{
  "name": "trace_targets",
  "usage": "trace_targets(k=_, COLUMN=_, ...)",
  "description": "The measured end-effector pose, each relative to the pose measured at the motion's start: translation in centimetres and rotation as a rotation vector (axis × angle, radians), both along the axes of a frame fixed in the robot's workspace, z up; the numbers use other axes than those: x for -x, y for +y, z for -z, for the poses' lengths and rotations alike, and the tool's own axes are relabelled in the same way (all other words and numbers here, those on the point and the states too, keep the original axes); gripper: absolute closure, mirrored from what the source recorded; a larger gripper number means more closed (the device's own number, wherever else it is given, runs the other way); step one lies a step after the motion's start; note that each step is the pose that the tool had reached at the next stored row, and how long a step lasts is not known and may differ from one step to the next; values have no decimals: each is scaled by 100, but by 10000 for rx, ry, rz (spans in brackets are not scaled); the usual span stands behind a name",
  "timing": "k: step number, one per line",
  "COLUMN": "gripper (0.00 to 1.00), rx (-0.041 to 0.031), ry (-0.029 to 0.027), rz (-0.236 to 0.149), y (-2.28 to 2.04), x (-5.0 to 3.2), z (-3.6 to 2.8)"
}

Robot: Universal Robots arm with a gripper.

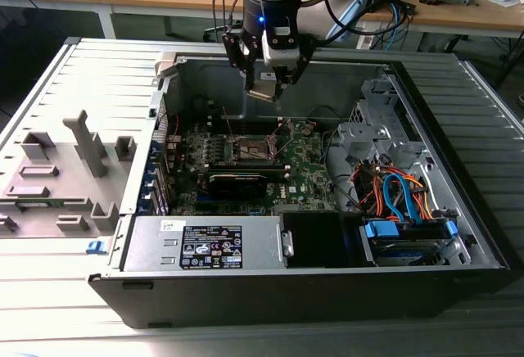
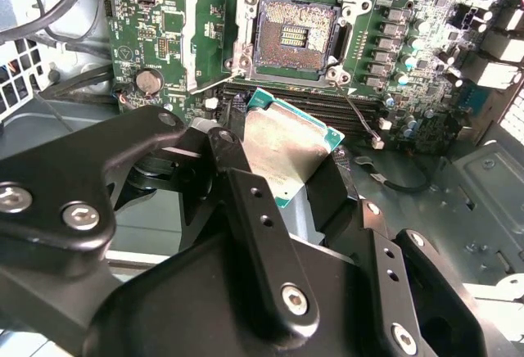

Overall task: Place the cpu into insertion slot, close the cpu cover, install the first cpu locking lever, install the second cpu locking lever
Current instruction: 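Place the cpu into insertion slot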

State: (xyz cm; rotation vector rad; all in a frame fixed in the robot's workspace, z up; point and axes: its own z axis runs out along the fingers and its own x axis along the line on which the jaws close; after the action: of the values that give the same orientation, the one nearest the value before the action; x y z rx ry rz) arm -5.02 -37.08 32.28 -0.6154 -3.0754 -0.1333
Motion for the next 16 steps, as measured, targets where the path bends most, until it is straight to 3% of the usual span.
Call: trace_targets(k=16, gripper=46, rx=0, ry=0, rz=111, y=0, x=0, z=2)
